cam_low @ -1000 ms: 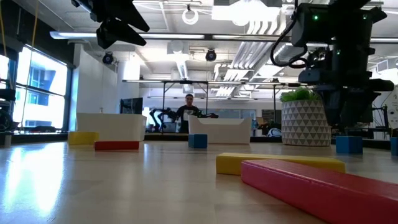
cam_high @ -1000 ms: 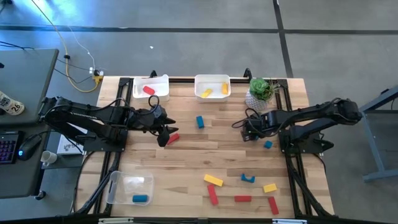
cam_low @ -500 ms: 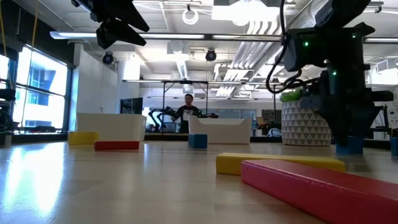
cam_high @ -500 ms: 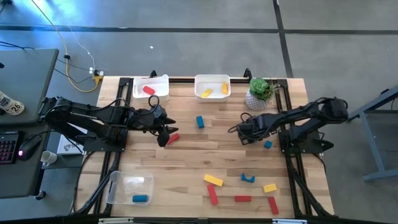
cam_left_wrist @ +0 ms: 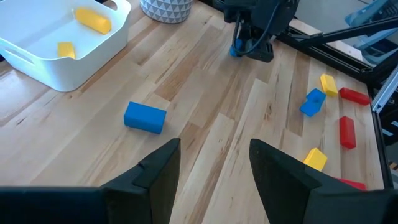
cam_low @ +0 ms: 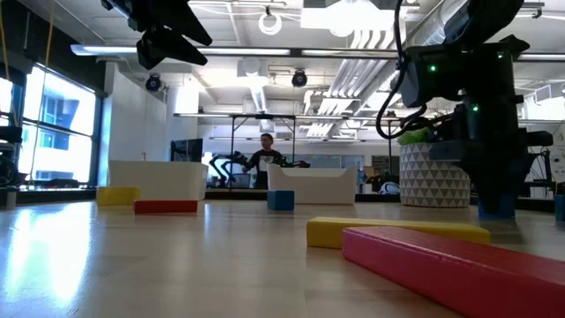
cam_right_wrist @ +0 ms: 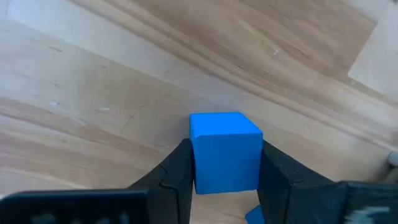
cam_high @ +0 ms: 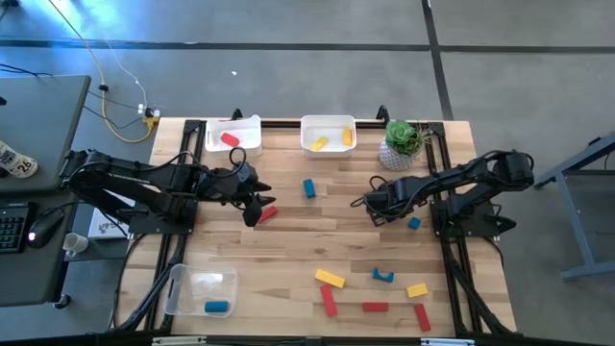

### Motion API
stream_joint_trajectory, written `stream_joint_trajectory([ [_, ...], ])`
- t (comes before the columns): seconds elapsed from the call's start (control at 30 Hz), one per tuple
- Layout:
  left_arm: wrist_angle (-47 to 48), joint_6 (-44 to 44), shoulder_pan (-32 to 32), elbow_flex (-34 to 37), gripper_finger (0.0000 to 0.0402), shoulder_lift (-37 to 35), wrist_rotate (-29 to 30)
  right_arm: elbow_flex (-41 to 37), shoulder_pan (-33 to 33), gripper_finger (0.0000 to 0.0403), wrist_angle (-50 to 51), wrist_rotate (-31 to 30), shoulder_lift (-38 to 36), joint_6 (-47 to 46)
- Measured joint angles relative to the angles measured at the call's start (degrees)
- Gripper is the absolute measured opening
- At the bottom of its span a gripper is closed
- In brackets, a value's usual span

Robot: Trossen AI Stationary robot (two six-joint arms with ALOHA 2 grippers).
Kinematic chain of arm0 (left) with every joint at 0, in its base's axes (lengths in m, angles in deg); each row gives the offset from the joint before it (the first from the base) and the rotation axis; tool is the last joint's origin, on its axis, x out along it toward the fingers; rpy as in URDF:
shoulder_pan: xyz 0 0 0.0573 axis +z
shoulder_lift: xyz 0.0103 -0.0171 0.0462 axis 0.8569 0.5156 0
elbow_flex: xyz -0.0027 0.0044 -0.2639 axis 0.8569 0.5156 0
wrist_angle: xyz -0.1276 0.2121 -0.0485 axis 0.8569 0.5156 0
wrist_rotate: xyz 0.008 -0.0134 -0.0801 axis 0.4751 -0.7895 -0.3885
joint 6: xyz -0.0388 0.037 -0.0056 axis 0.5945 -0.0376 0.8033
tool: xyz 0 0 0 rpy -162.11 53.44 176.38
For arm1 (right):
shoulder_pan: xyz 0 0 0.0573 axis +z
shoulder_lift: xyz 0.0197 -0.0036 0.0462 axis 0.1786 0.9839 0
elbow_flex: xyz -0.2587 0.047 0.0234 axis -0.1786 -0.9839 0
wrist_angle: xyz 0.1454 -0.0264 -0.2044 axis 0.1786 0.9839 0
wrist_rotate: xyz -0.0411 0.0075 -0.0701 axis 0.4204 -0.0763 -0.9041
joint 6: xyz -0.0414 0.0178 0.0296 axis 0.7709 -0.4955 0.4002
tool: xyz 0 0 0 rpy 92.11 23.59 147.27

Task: Sort & place blocks by color
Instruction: Put the blue block into the transparent bin

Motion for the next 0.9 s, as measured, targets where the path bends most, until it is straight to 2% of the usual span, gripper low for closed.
stream_joint_trajectory([
  [0.27,-0.9,1.3,0.0,0.0,0.0181,0.0,0.4,1.7,1.1,0.0107,-5.9,-0.6,-2.2,5.8],
  [0.43,-2.7,1.4,0.0,0.0,0.0181,0.1,1.3,6.5,2.4,0.0107,-11.7,-2.0,-2.6,11.9],
  [0.63,-3.1,1.5,0.0,0.0,0.0181,0.1,-0.3,13.0,3.4,0.0107,-18.6,-2.6,-2.6,20.9],
  [0.9,-5.2,1.6,-1.6,0.0,0.0181,0.1,-0.7,20.4,5.9,0.0107,-23.4,-2.4,-2.6,30.0],
])
